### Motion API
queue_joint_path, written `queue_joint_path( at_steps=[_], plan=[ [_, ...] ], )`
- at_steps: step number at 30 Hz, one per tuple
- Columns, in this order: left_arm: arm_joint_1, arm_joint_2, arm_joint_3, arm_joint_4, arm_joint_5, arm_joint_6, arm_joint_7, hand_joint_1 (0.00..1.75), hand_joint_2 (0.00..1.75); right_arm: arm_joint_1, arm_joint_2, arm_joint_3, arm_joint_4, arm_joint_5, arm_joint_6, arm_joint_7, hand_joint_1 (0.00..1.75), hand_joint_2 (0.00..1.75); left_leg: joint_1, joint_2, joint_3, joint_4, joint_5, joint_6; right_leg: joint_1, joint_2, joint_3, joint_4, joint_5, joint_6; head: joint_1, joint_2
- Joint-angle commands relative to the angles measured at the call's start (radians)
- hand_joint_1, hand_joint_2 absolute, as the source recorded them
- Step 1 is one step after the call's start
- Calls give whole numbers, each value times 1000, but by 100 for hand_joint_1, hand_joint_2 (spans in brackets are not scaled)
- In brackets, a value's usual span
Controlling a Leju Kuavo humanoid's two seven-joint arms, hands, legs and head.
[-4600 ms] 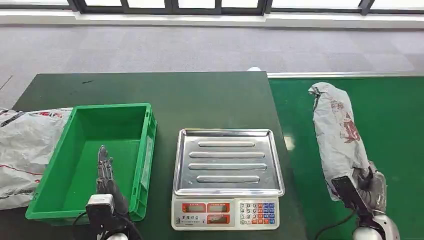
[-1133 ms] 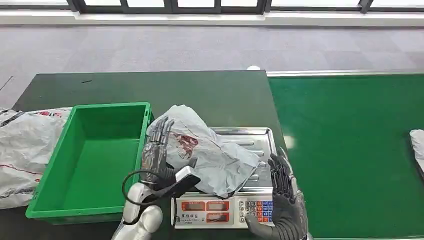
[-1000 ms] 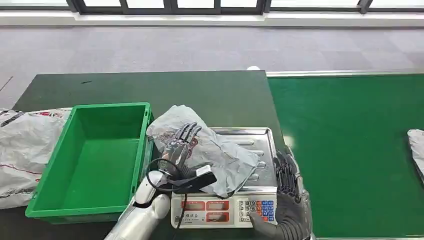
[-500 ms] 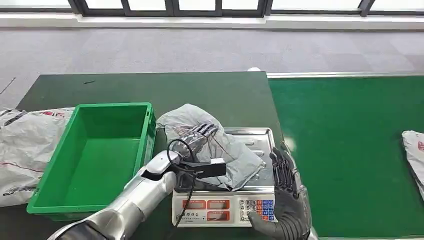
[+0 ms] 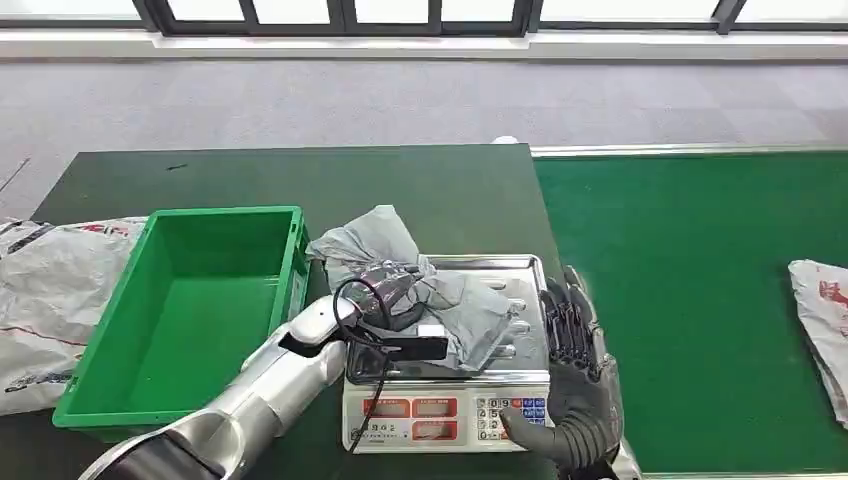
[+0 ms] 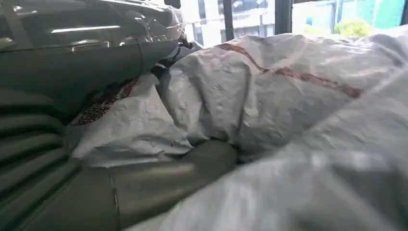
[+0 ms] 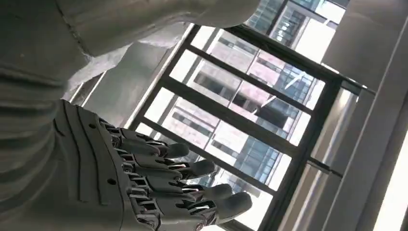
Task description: Moved the parcel from conveyor to table for the left to box.
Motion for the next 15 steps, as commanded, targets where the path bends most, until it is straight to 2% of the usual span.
queue_joint_path(
  at_steps=[1,8,12,15],
  plan=[
    [75,81,-56,-162,-27,62,57,175,175,-21,-17,-37,49,-4,0,1,0,175,0,3,-6,-3,3,-1,0,3,-8,-1,3,-1,0,0],
    [75,81,-56,-162,-27,62,57,175,175,-21,-17,-37,49,-4,0,1,0,175,0,2,-10,-1,1,-1,0,1,-11,0,1,0,0,0],
    [110,91,-54,-249,-41,84,82,175,175,-3,-11,-43,35,3,-8,1,0,175,0,2,-13,-2,1,-1,0,1,-13,0,1,0,0,0],
    [126,95,-29,-321,-43,159,112,175,175,31,-6,-50,6,9,-24,1,0,175,0,1,-14,-2,2,-1,0,0,-15,0,1,-1,0,0]
  ],
)
